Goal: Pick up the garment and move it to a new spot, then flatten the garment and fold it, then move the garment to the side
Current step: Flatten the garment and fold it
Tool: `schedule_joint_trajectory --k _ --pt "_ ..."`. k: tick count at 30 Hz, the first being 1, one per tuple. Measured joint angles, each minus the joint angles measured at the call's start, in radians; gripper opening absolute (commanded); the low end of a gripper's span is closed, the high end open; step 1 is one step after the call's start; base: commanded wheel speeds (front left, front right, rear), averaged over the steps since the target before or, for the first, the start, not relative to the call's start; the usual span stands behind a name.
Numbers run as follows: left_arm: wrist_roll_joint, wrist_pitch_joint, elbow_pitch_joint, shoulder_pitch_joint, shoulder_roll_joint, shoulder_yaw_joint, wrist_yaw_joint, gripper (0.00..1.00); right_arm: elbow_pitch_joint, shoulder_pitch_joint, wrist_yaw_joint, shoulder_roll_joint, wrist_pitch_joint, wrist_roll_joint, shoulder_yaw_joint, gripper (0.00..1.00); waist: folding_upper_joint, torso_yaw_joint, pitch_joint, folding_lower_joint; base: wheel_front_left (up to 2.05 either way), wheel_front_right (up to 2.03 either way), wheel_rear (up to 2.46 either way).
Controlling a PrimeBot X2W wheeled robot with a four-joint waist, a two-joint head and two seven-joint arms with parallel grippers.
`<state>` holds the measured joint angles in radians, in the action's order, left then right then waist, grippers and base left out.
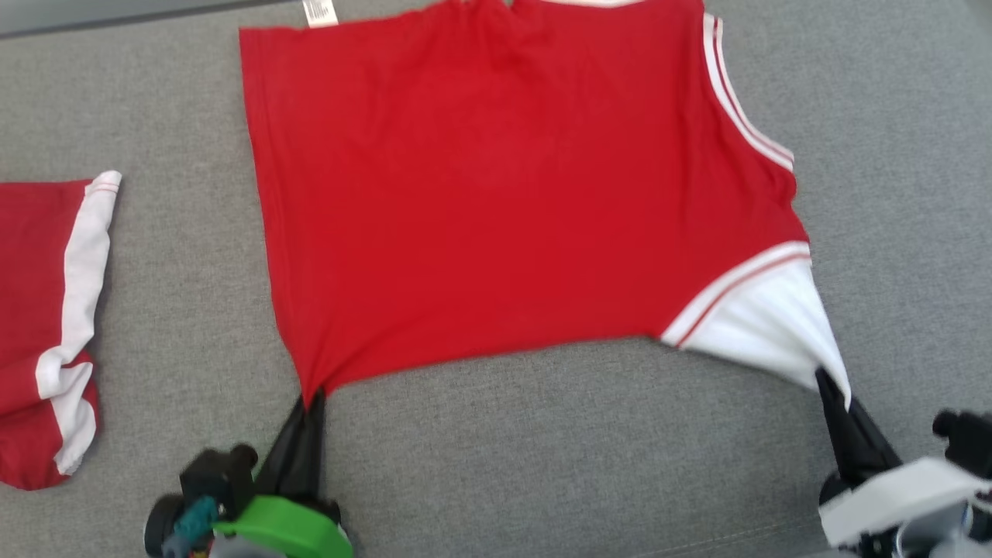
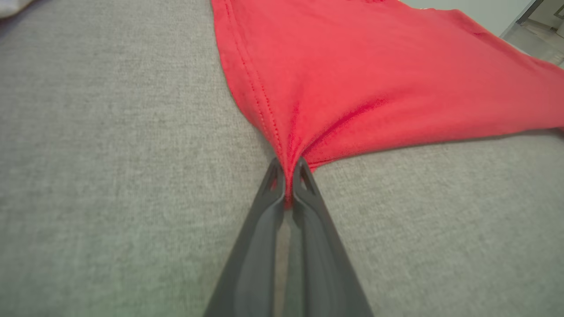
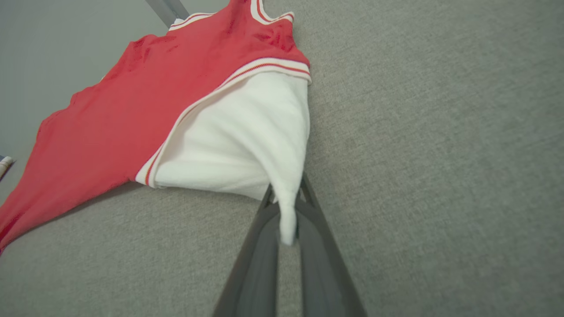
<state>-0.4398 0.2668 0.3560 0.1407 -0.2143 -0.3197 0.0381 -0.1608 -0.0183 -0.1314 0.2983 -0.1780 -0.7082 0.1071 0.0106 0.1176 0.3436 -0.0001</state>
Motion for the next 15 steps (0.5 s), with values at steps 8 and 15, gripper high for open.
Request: schedule_joint_trajectory --k 8,15 --pt "0.071 -0.001 -0.132 -0.308 0.024 0.004 -0.073 0.00 0.071 0.290 0.000 0.052 -0.045 -0.050 -0.014 0.00 0.0000 0.005 -0.096 -0.0001 0.00 0.00 0.00" --pt "-0.008 -0.135 -0.328 -0.347 0.024 0.009 -0.065 0.00 0.208 0.277 0.000 0.100 -0.020 -0.070 -0.057 0.00 0.0000 0.007 -0.143 -0.0001 0.00 0.00 0.00"
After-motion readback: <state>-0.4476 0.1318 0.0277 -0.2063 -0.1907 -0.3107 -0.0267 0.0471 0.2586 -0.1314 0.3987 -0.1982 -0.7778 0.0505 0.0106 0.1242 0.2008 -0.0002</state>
